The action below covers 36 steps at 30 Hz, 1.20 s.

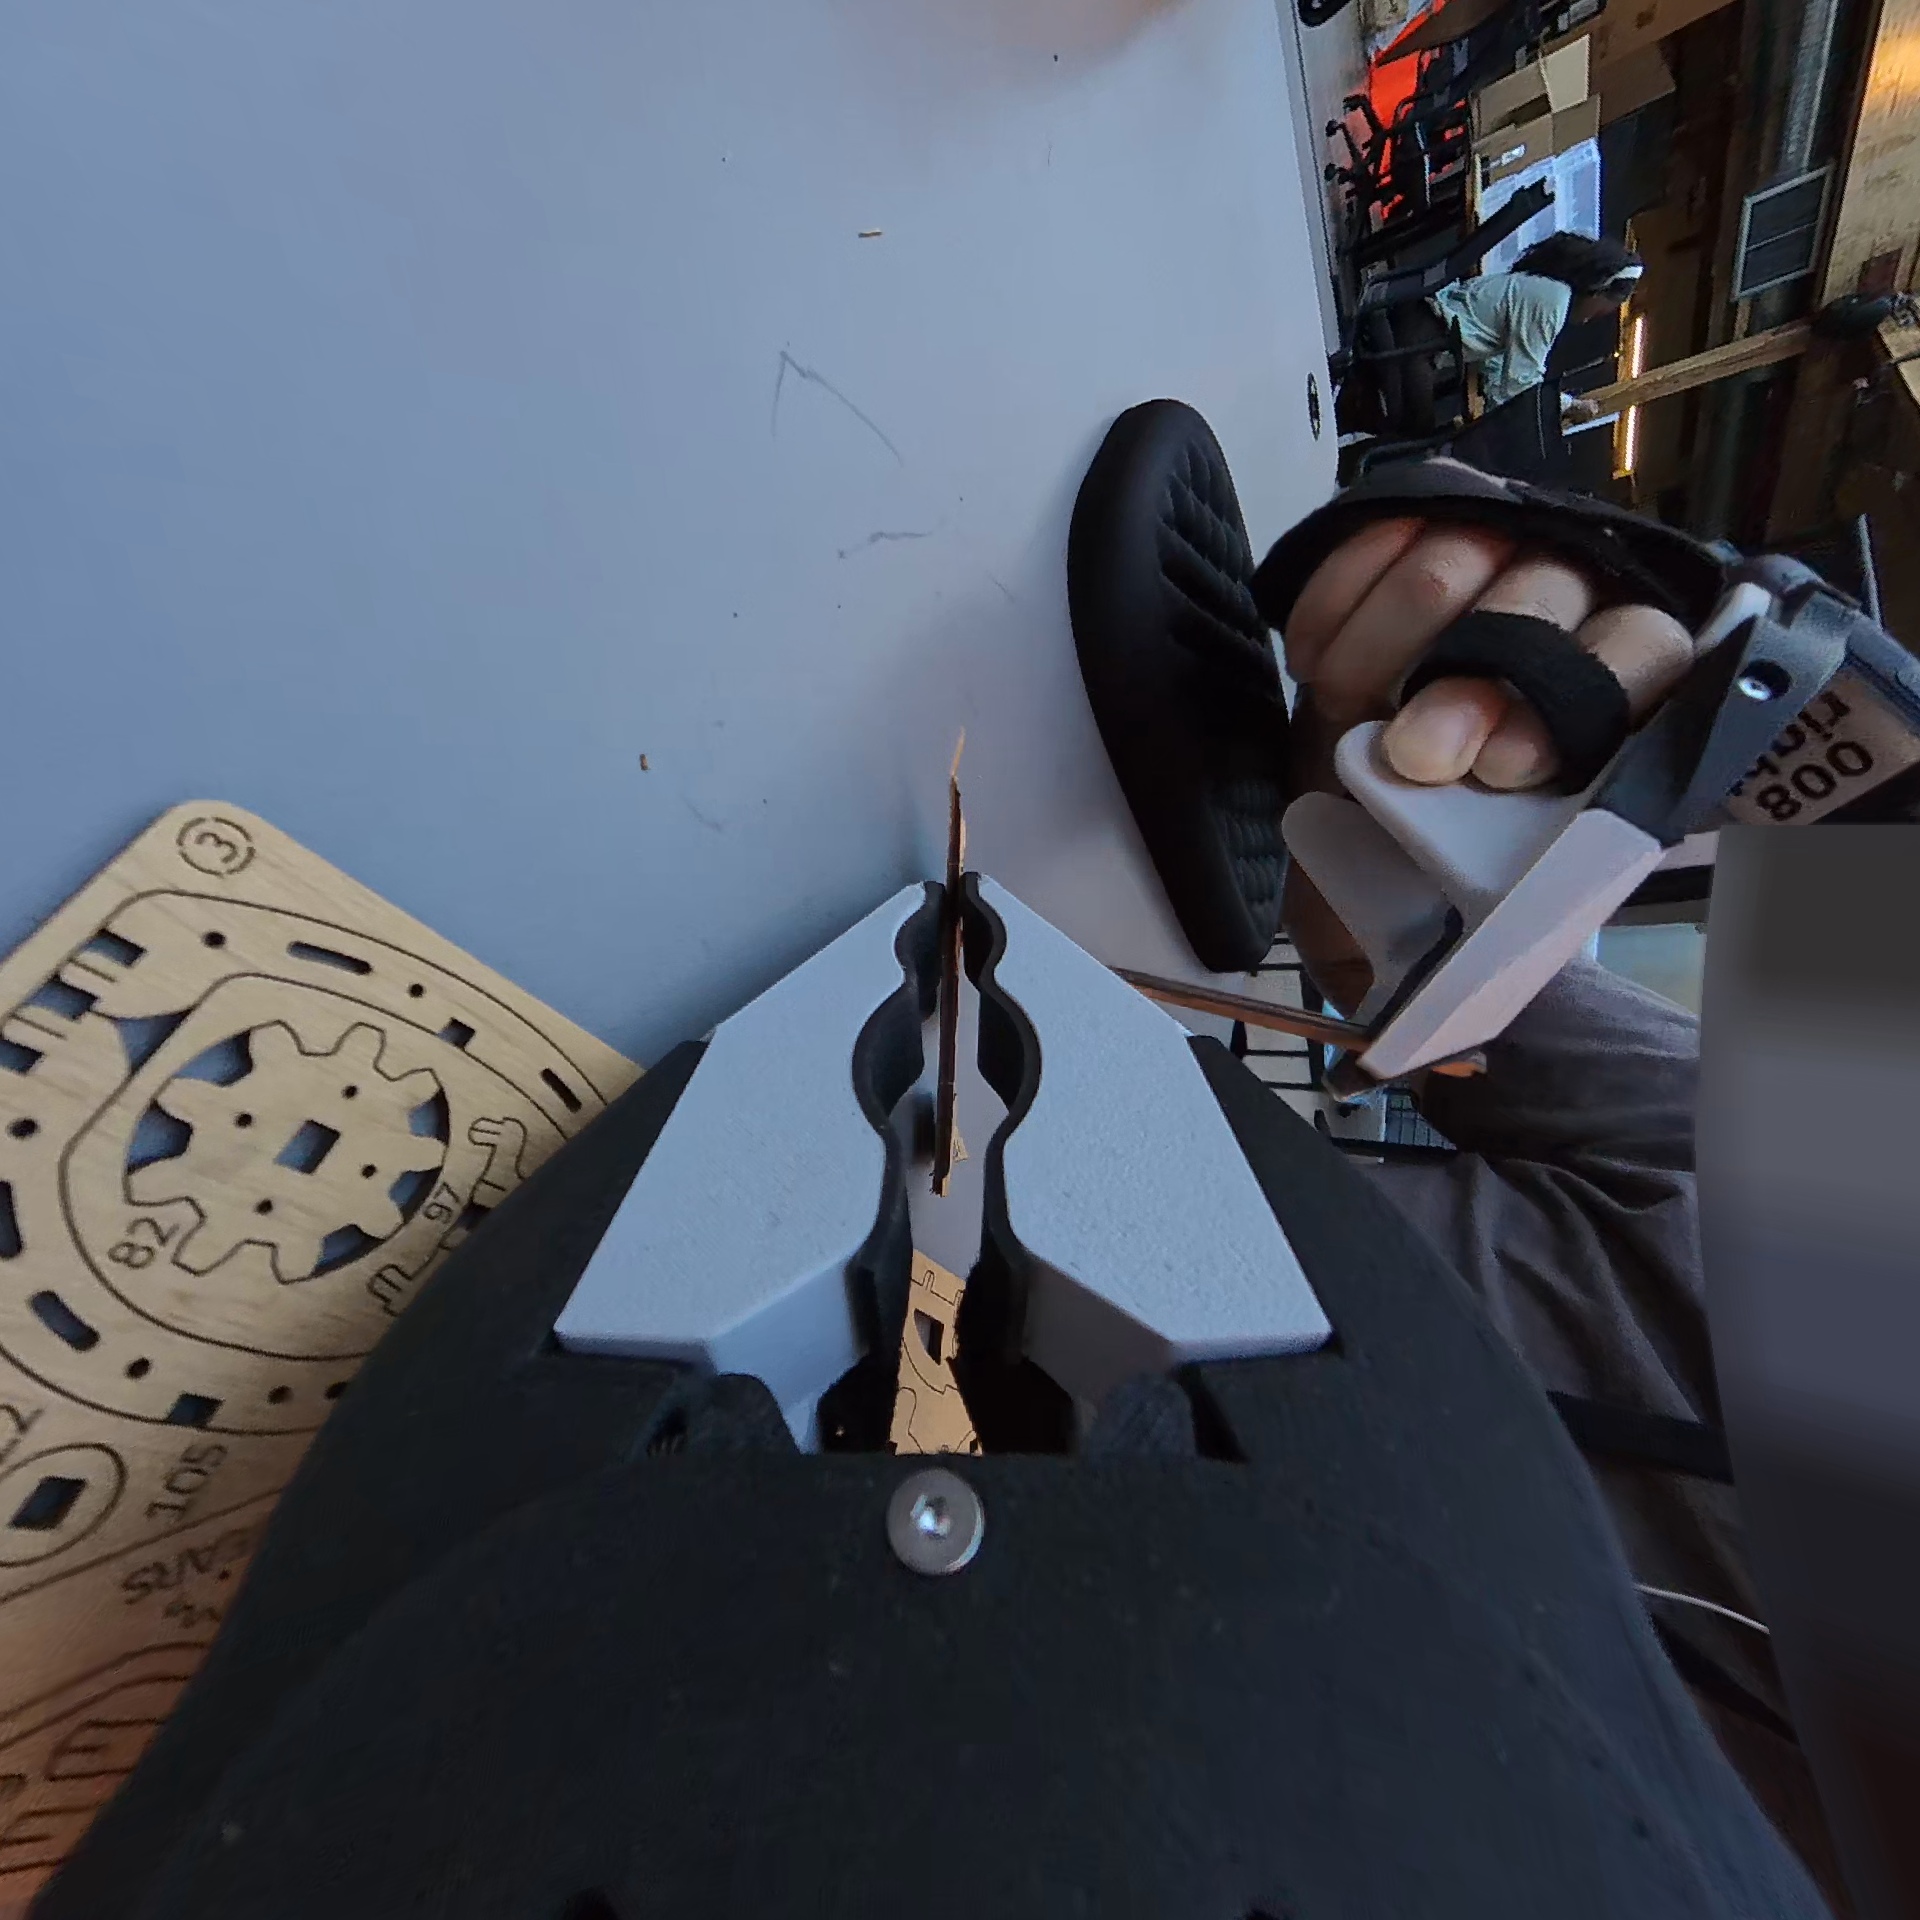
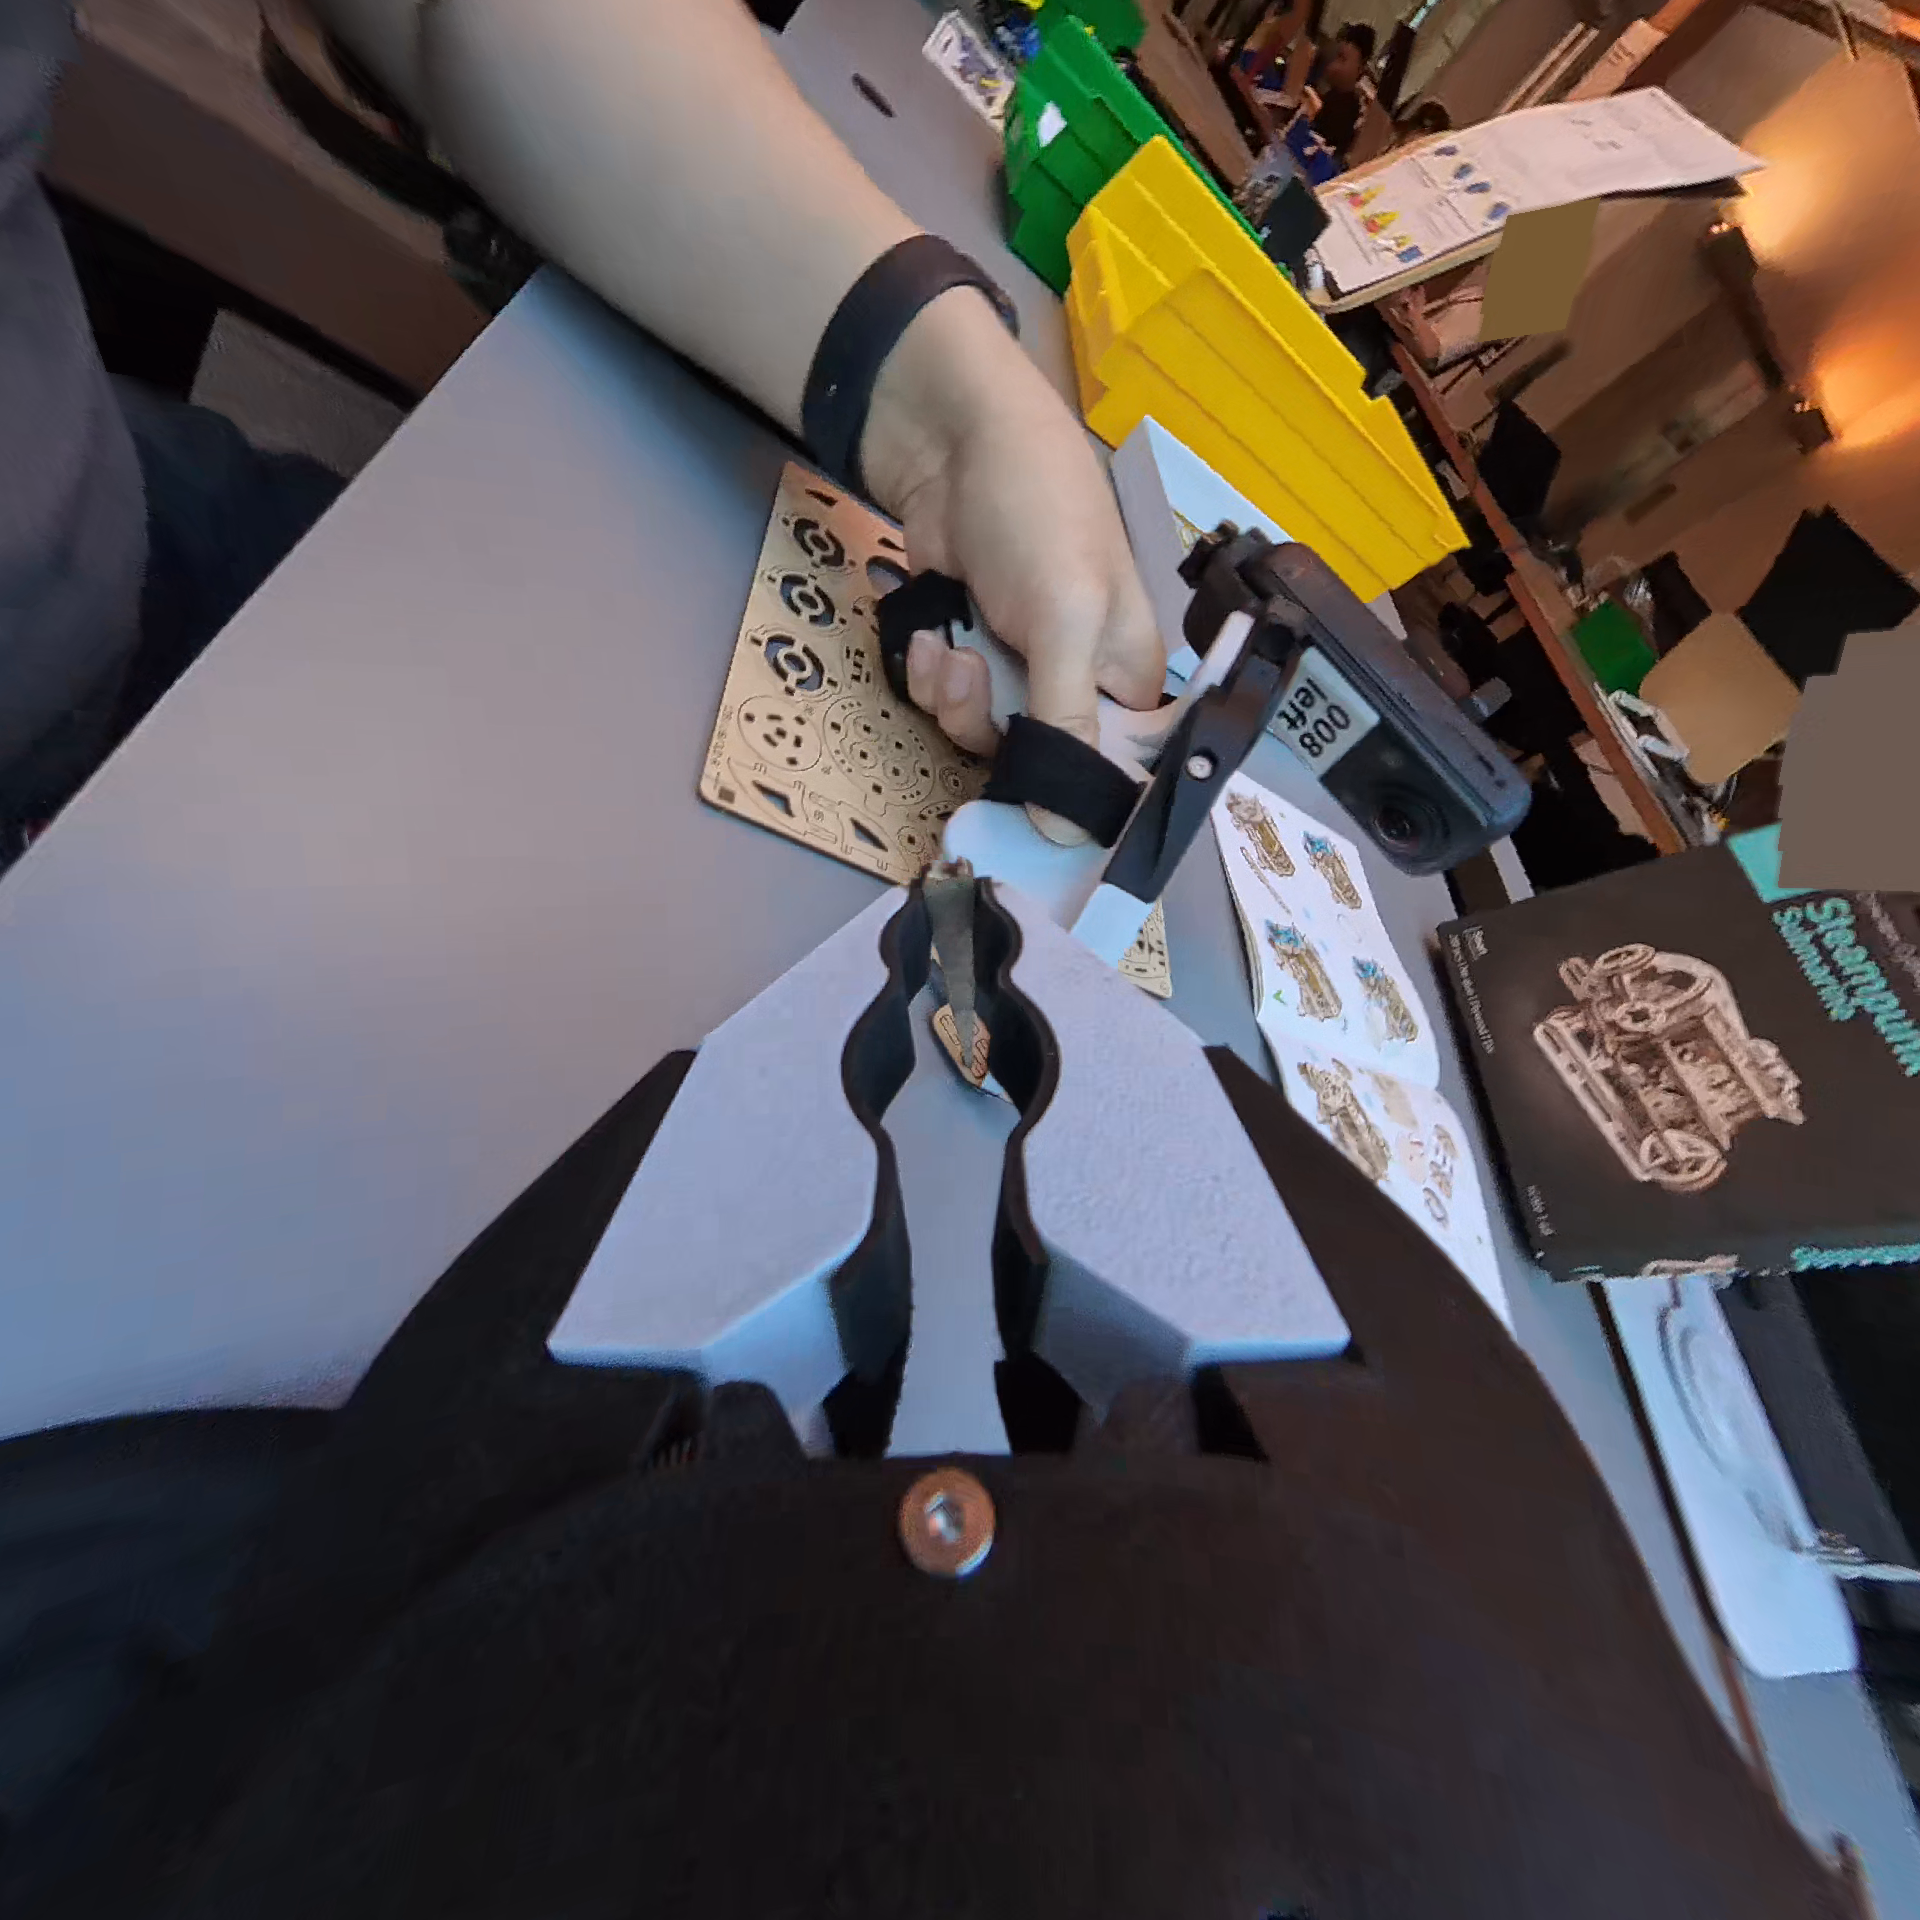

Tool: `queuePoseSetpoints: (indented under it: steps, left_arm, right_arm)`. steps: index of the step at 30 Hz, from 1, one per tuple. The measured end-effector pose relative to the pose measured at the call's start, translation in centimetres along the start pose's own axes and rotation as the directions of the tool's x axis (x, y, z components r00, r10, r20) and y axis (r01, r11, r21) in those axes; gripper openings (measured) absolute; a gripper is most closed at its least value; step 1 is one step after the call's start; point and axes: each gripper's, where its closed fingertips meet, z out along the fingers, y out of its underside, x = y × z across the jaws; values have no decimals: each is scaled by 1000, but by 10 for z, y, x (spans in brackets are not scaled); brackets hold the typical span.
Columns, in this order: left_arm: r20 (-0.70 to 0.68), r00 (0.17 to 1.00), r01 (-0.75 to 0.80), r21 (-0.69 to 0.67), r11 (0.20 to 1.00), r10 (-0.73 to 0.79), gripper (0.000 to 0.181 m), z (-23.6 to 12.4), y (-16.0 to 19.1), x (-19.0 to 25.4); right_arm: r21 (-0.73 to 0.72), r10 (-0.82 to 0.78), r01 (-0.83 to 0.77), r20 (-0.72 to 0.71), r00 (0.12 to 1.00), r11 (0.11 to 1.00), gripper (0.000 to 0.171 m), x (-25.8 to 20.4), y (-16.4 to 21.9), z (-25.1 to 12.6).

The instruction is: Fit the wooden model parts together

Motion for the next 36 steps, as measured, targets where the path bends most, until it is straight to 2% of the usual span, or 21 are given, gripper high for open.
queuePoseSetpoints:
  steps: [6, 13, 18, 19, 20, 21, 23, 27, 30, 34, 36]
  left_arm:
    - [-10, 1000, -1, -13, 1000, 1, 1, 0, 1, 0]
    - [24, 999, -44, 7, 999, 44, 1, 0, -1, -1]
    - [26, 996, -80, 13, 997, 80, 0, 0, -1, 0]
    - [-54, 997, -65, -51, 997, 62, 0, 5, 10, 11]
    - [-143, 990, -31, -135, 990, 12, 0, 13, 25, 24]
    - [-178, 984, -10, -160, 987, -19, 0, 20, 30, 31]
    - [-147, 989, -12, -96, 995, -2, 0, 22, 20, 30]
    - [-148, 989, 25, -11, 1000, -26, 0, 9, 6, 22]
    - [-189, 979, 78, 13, 997, -74, 0, 3, 1, 22]
    - [-189, 979, 77, 5, 997, -75, 0, 3, 1, 22]
    - [-207, 974, 93, 10, 996, -89, 0, 1, 0, 23]
  right_arm:
    - [-101, -286, 291, 63, 956, 951, 7, -17, -1, 10]
    - [-48, -256, 259, 59, 965, 965, 7, -22, 3, 14]
    - [-60, -245, 255, 138, 960, 965, 7, -43, 17, 22]
    - [-222, -235, 266, 155, 960, 938, 5, -40, 44, 23]
    - [-281, -238, 268, 137, 962, 922, 3, -35, 55, 23]
    - [-191, -222, 251, 161, 962, 949, 1, -41, 43, 22]
    - [-121, -217, 233, 132, 967, 965, 1, -39, 27, 20]
    - [-141, -309, 317, 74, 948, 938, 1, -31, 30, 17]
    - [-147, -274, 281, 65, 959, 948, 1, -28, 32, 16]
    - [-128, -291, 291, 23, 957, 948, 1, -23, 27, 13]
    - [-79, -239, 235, -38, 970, 969, 1, -13, 17, 11]
